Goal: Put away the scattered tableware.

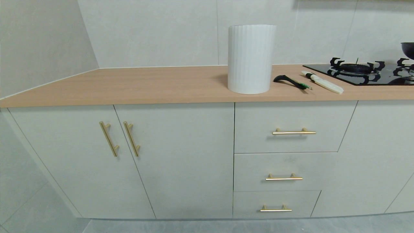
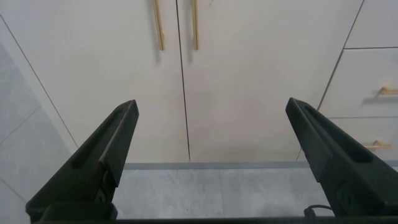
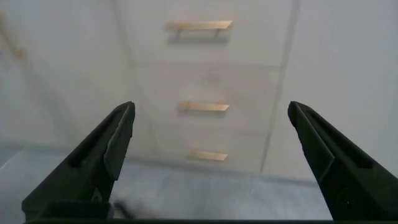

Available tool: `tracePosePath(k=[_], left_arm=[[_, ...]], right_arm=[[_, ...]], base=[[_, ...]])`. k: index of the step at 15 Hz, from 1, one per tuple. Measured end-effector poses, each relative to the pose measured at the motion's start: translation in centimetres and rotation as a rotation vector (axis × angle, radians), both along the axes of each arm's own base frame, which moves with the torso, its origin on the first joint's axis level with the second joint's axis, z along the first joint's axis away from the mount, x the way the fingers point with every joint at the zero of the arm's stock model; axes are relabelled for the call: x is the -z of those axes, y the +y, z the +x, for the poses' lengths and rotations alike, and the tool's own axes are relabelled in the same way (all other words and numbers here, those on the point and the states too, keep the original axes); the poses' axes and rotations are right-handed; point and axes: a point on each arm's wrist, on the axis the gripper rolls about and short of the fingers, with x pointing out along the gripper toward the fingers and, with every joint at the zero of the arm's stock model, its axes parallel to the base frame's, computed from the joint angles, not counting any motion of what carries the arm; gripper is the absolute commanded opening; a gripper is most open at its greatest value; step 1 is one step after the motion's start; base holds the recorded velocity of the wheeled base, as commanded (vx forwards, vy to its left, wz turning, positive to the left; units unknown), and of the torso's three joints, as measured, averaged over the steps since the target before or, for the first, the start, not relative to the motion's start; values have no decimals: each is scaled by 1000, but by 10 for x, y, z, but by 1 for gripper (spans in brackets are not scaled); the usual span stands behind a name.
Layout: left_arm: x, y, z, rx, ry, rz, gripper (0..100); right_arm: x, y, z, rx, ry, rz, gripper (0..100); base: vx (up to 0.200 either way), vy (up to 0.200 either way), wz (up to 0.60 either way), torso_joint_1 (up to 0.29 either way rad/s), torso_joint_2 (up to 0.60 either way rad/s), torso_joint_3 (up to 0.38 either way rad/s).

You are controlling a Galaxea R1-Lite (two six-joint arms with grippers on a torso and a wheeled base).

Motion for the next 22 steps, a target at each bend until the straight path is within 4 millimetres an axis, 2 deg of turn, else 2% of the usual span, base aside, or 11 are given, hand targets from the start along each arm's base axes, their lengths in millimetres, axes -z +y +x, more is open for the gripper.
tracePosePath(k=[5, 9, 12, 14, 17, 20, 22], left_arm=[[0, 0, 0, 0, 0, 0, 100], [0, 0, 0, 0, 0, 0, 100], [0, 0, 0, 0, 0, 0, 100], [0, 0, 0, 0, 0, 0, 100], [0, 0, 0, 0, 0, 0, 100], [0, 0, 0, 0, 0, 0, 100], [0, 0, 0, 0, 0, 0, 100]], right_arm=[[-23, 12, 60, -142, 278, -66, 100], [-23, 29, 132, -175, 471, -97, 100], [0, 44, 197, -179, 553, -110, 100], [26, 53, 237, -166, 585, -120, 100], [67, 63, 288, -107, 602, -136, 100], [100, 71, 327, -40, 601, -141, 100], [120, 74, 342, -9, 608, -119, 100]], base=[[0, 0, 0, 0, 0, 0], [0, 0, 0, 0, 0, 0], [0, 0, 0, 0, 0, 0], [0, 0, 0, 0, 0, 0], [0, 0, 0, 0, 0, 0], [0, 0, 0, 0, 0, 0], [0, 0, 0, 0, 0, 0]])
